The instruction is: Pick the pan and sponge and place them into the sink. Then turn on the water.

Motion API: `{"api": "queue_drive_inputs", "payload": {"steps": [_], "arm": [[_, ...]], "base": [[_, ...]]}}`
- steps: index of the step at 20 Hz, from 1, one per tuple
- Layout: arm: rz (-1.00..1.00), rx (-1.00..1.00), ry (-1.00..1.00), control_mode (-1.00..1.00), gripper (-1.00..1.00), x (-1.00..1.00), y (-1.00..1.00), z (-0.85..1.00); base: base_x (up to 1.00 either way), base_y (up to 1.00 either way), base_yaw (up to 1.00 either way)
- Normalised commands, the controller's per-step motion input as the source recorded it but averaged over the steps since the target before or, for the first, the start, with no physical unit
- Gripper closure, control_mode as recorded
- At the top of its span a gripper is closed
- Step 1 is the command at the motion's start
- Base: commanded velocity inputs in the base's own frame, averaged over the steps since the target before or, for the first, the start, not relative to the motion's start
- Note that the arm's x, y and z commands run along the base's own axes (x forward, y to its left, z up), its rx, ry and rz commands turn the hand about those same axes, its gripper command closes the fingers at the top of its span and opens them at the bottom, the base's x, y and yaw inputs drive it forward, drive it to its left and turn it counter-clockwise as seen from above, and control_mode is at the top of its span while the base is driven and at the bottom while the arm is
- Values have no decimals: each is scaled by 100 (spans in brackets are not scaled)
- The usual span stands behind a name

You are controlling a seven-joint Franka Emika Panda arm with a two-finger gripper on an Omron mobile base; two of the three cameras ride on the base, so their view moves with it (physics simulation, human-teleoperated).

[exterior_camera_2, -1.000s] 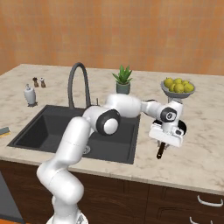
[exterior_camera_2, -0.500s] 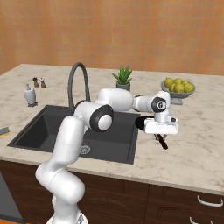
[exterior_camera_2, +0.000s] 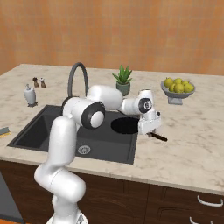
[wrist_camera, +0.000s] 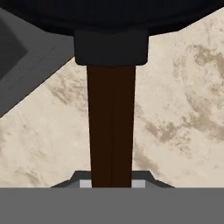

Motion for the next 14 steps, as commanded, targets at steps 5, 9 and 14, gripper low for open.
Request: {"api": "queue_drive_inputs", "payload": {"steps": [5,9,14], "arm": [[65,30,0,-100,100,48,32,-4],[43,25,0,-100,100,37,48,-15],[24,40,2,-100,100,11,26,-11]], "base": [[0,0,0],[0,0,0],[0,0,0]]}}
